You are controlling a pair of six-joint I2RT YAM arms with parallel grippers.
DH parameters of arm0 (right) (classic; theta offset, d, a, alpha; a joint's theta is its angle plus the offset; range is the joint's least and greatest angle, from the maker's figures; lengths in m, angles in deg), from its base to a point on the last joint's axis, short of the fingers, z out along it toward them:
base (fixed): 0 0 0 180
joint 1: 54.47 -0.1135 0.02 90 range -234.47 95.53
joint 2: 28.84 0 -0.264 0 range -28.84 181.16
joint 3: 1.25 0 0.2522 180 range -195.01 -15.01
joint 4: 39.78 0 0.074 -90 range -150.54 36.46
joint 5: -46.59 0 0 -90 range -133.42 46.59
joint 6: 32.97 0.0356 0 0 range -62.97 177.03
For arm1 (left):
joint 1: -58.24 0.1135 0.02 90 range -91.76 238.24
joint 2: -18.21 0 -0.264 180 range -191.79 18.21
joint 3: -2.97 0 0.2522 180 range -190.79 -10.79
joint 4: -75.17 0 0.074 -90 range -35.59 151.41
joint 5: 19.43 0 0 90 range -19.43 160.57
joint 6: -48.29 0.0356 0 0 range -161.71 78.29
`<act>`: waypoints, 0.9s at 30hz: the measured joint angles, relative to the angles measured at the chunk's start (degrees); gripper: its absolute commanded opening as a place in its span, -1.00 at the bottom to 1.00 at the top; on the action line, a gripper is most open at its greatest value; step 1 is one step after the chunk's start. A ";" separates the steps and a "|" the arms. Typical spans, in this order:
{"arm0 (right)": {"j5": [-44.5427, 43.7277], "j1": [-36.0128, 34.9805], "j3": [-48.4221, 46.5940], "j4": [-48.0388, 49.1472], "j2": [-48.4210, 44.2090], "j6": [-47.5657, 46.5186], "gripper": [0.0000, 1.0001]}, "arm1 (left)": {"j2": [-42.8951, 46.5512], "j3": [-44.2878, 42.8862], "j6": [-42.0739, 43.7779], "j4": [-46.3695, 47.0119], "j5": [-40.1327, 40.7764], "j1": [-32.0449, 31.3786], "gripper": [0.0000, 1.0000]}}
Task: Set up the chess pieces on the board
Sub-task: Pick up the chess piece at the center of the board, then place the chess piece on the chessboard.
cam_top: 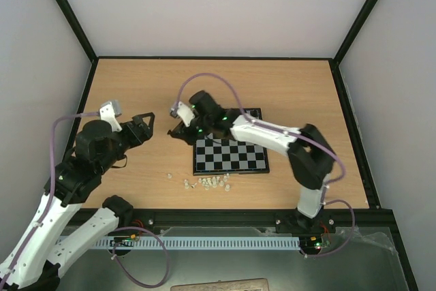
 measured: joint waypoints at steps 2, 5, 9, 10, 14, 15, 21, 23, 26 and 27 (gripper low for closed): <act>2.08 1.27 1.16 -1.40 -5.51 1.68 -0.91 | -0.50 -0.02 2.25 2.36 -4.42 0.00 0.76; 6.69 2.97 3.69 -4.20 -13.60 4.15 -0.89 | -2.80 0.42 4.72 6.60 -13.60 0.35 0.77; 11.23 4.44 8.76 -8.35 -22.75 6.97 -0.88 | -7.39 3.91 5.66 13.99 -28.41 1.84 0.77; 11.78 4.59 9.57 -9.18 -24.22 7.48 -0.88 | -8.59 4.96 5.73 15.54 -31.87 2.45 0.76; 13.14 4.68 14.03 -11.10 -30.75 9.75 -0.84 | -12.07 7.45 5.84 18.82 -42.32 3.82 0.75; 13.29 4.70 15.19 -11.19 -32.41 10.16 -0.83 | -12.33 7.56 5.81 19.69 -44.54 3.93 0.73; 15.76 5.05 17.92 -11.65 -39.47 11.47 -0.83 | -13.14 10.47 3.10 29.79 -57.00 4.09 0.44; 16.57 5.07 17.92 -11.58 -39.95 11.47 -0.83 | -13.66 12.46 1.55 32.79 -60.19 4.09 0.38; 17.99 5.20 18.32 -11.30 -39.98 11.47 -0.83 | -14.14 14.62 0.02 35.67 -63.93 4.07 0.33; 18.47 5.29 18.47 -11.30 -39.98 11.47 -0.83 | -14.19 14.97 -0.31 36.28 -64.89 4.07 0.29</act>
